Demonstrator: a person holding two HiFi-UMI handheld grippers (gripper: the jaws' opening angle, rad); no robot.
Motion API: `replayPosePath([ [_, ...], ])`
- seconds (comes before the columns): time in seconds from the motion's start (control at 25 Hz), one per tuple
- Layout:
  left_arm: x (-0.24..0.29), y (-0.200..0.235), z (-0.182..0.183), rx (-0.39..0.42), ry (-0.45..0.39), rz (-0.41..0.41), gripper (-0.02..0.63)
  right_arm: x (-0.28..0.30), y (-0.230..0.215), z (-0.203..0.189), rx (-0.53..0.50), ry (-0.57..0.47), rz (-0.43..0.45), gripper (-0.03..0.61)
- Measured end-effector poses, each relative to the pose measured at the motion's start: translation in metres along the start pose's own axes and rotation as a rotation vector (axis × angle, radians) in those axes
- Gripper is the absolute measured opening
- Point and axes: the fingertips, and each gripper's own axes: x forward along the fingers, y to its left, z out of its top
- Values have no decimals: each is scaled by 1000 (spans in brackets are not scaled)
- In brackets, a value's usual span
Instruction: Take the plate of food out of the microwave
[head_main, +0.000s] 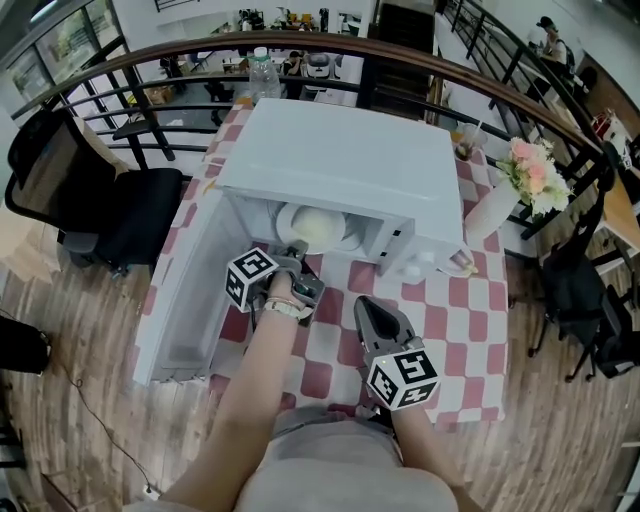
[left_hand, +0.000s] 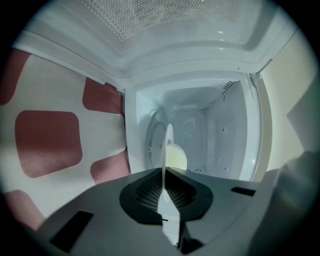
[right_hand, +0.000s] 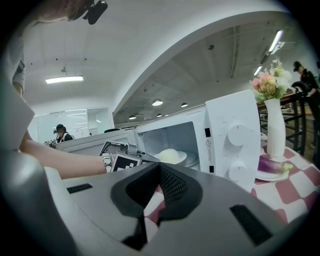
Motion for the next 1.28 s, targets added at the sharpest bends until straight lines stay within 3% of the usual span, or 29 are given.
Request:
replayPosePath([
  [0.48,-32,-7,-11,24,13,-68,14,-14,14,16,-95,-101,-21,23],
  [0.84,-56,-15,-16,28,-22,-100,14,-16,21,25,-171,-133,-11,23],
  [1.28,-82,-33,-34,108,-44,-189,14,-12,25,28,-219,-146,-3,23],
])
